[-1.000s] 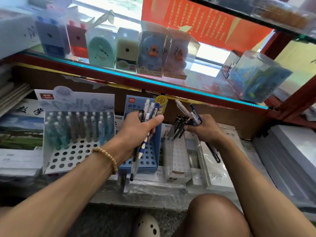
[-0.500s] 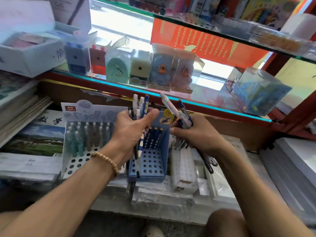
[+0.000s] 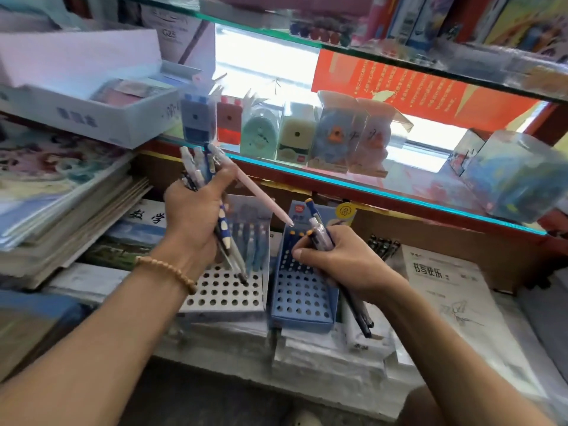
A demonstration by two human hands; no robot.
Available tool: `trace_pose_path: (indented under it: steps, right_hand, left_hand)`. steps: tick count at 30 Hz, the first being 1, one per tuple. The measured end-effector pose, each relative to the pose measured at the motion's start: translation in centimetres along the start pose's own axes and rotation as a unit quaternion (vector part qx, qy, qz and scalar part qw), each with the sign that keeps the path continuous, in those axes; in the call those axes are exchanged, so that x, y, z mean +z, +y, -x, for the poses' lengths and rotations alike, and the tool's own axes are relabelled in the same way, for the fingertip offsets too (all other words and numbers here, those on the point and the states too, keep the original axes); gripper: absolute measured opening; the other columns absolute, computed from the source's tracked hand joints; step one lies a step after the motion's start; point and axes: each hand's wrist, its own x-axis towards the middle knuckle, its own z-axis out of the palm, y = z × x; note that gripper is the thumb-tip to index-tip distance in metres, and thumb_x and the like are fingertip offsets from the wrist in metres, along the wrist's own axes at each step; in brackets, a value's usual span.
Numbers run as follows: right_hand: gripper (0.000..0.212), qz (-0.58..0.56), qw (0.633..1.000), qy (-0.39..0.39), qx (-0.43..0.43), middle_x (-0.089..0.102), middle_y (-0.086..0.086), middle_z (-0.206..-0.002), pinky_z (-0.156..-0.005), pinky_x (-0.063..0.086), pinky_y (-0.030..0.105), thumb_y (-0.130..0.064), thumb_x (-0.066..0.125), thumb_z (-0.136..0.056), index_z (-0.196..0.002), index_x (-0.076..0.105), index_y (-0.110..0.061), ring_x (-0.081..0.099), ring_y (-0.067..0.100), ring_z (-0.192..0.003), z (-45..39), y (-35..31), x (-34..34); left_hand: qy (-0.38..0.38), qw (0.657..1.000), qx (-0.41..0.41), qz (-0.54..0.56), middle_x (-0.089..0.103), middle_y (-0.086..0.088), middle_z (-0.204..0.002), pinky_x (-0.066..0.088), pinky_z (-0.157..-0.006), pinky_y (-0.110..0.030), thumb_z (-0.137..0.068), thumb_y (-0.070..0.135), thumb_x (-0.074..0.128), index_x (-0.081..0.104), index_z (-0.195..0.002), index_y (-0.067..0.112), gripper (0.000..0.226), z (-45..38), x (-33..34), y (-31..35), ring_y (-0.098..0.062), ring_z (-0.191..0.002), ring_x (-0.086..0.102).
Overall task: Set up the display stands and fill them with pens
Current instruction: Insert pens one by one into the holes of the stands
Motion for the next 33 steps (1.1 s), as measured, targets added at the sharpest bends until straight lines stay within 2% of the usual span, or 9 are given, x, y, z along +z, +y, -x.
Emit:
trace_pose_path:
  steps: [3,9,11,15,18,22,26,30,33]
  right_hand:
    - [0.016,-0.035,0.998,0.059,0.007,0.055,-0.004,-0.057,-0.045,0.042,0.018,-0.019,0.071,-0.09,-0.082,0.069,-0.005,0.049,0.005,-0.048,-0.5,-0.1,-0.2]
    - [0.014,-0.167,0.98,0.11,-0.019,0.055,-0.005,-0.056,-0.046,0.041,0.02,-0.03,0.071,-0.089,-0.083,0.07,-0.017,0.045,0.008,-0.045,-2.0,-3.2,1.9]
    - [0.015,-0.194,0.976,0.098,-0.028,0.056,-0.004,-0.055,-0.044,0.04,0.02,-0.029,0.074,-0.086,-0.083,0.07,-0.015,0.044,0.009,-0.044,-2.4,-4.2,2.8]
    - [0.015,-0.222,0.973,0.051,-0.036,0.06,-0.005,-0.053,-0.039,0.039,0.015,-0.015,0.078,-0.083,-0.087,0.068,-0.003,0.049,0.003,-0.038,-3.0,-5.2,3.9]
    - [0.017,-0.226,0.973,0.025,-0.033,0.059,-0.001,-0.055,-0.038,0.039,0.016,-0.014,0.076,-0.084,-0.089,0.067,-0.001,0.047,0.004,-0.037,-3.6,-5.5,4.1]
    - [0.022,-0.325,0.943,-0.007,-0.078,0.053,-0.001,-0.054,-0.038,0.032,0.017,-0.016,0.072,-0.083,-0.094,0.065,0.001,0.038,0.007,-0.036,-4.5,-6.0,3.6]
    - [0.011,-0.372,0.922,-0.029,-0.104,0.057,0.0,-0.057,-0.039,0.024,0.02,-0.009,0.06,-0.094,-0.096,0.067,-0.001,0.034,0.006,-0.034,-5.3,-6.5,4.0]
    - [0.015,-0.317,0.944,0.04,-0.086,0.061,0.004,-0.058,-0.038,0.033,0.017,-0.012,0.07,-0.09,-0.093,0.069,0.002,0.039,0.006,-0.034,-5.6,-7.1,5.3]
    - [0.013,-0.222,0.964,0.113,-0.089,0.069,0.009,-0.072,-0.044,0.042,0.012,-0.013,0.074,-0.087,-0.088,0.07,-0.001,0.053,0.001,-0.04,-5.3,-7.2,6.0]
  left_hand:
    - [-0.008,0.997,0.026,-0.065,0.053,-0.003,-0.059,0.039,-0.042,-0.02,-0.081,0.014,0.079,0.063,-0.073,0.015,0.018,-1.0,-1.5,0.4,-0.008,-0.041,0.045]
    - [-0.212,0.964,-0.067,-0.15,0.057,0.005,-0.053,0.037,-0.038,-0.015,-0.083,0.01,0.072,0.063,-0.08,0.007,0.01,0.6,-2.6,0.4,-0.005,-0.039,0.044]
    - [-0.234,0.951,-0.089,-0.182,0.059,0.004,-0.058,0.038,-0.04,-0.016,-0.079,0.012,0.075,0.063,-0.081,0.007,0.013,0.7,-2.9,0.4,-0.006,-0.043,0.044]
    - [-0.243,0.944,-0.114,-0.192,0.062,-0.001,-0.062,0.042,-0.041,-0.018,-0.067,0.015,0.08,0.062,-0.092,0.003,0.033,1.1,-3.0,0.7,-0.009,-0.047,0.051]
    - [-0.223,0.951,-0.112,-0.18,0.071,-0.013,-0.08,0.045,-0.051,-0.025,-0.06,0.019,0.082,0.067,-0.089,0.005,0.035,1.1,-3.6,1.0,-0.023,-0.064,0.059]
    - [-0.255,0.94,-0.108,-0.199,0.066,-0.001,-0.058,0.038,-0.041,-0.016,-0.073,0.025,0.074,0.063,-0.095,-0.004,0.038,0.8,-5.3,2.4,-0.008,-0.041,0.043]
    - [-0.263,0.926,-0.112,-0.245,0.075,-0.013,-0.081,0.035,-0.039,-0.014,-0.072,0.018,0.073,0.068,-0.086,0.003,0.021,0.3,-7.4,4.1,-0.007,-0.039,0.041]
    - [-0.225,0.934,-0.087,-0.264,0.072,-0.013,-0.074,0.04,-0.04,-0.015,-0.068,0.008,0.079,0.072,-0.077,0.006,0.011,-0.3,-8.5,4.2,-0.01,-0.045,0.052]
    - [-0.204,0.933,-0.055,-0.293,0.072,-0.007,-0.071,0.051,-0.054,-0.016,-0.073,-0.001,0.08,0.072,-0.08,-0.002,0.011,-0.6,-8.9,3.9,-0.011,-0.061,0.068]
